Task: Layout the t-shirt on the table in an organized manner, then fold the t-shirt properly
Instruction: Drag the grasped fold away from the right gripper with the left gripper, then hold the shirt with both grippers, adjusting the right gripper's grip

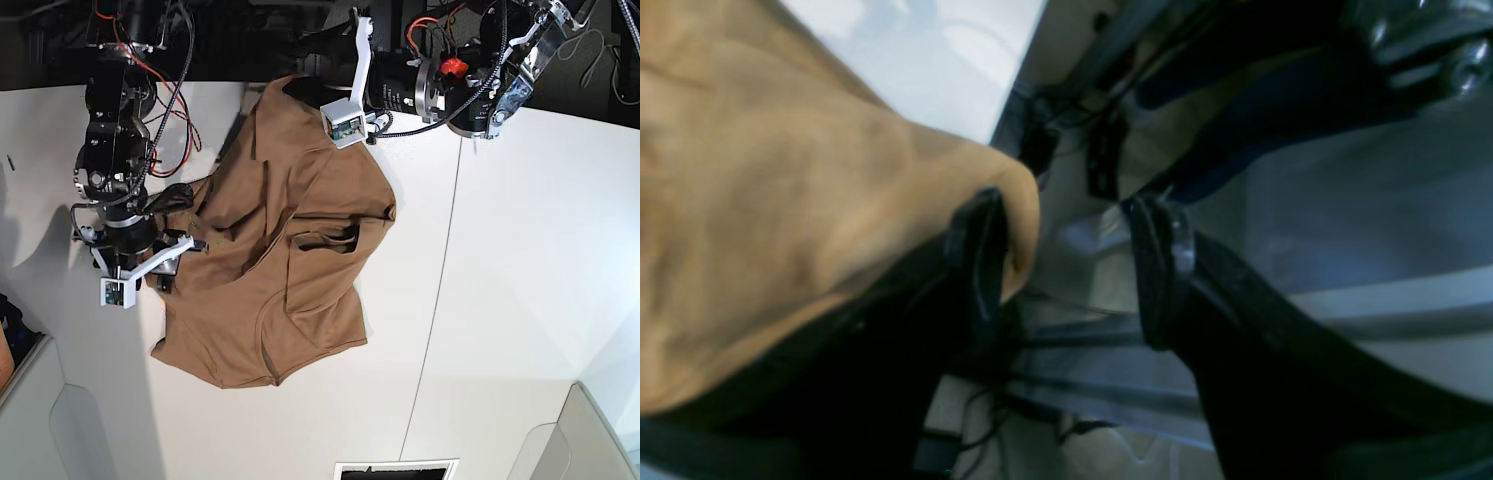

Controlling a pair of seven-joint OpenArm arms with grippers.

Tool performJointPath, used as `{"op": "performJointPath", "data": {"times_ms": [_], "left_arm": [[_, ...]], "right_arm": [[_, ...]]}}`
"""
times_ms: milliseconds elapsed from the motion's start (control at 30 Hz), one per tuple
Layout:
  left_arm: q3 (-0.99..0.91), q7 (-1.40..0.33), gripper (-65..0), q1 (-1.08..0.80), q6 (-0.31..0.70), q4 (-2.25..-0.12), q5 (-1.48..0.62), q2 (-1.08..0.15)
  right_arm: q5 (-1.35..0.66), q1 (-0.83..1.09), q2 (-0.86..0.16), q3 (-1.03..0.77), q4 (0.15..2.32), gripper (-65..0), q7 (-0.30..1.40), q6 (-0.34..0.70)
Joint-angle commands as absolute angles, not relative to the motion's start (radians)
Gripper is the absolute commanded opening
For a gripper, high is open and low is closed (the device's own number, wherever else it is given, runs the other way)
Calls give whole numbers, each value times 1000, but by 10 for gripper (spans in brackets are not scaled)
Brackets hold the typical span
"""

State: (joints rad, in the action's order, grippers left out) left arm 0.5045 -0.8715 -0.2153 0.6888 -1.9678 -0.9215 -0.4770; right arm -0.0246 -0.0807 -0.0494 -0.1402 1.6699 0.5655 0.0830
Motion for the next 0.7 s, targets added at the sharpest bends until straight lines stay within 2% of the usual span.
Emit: {"op": "performJointPath", "data": {"times_ms": [0,300,400,533,667], "left_arm": [[490,-835,-323,-207,698,-1983,-938,-482],[385,-818,-309,-208,698,-1983,-939,-462],[378,-811,-263,-208,698,-1983,-939,-463],[378,-803,-259,-207,698,-1983,-938,-463],[378,-803,-260,-207,698,-1983,-937,-463]], "right_arm": [[-15,-115,-52,-142,1654,-380,539,83],[-15,-223,-52,-142,1392,-380,524,114],[-28,-223,-52,-142,1353,-380,524,143],[-87,-221,-49,-142,1339,-380,524,238],[-91,-221,-43,-142,1341,-380,524,241]]}}
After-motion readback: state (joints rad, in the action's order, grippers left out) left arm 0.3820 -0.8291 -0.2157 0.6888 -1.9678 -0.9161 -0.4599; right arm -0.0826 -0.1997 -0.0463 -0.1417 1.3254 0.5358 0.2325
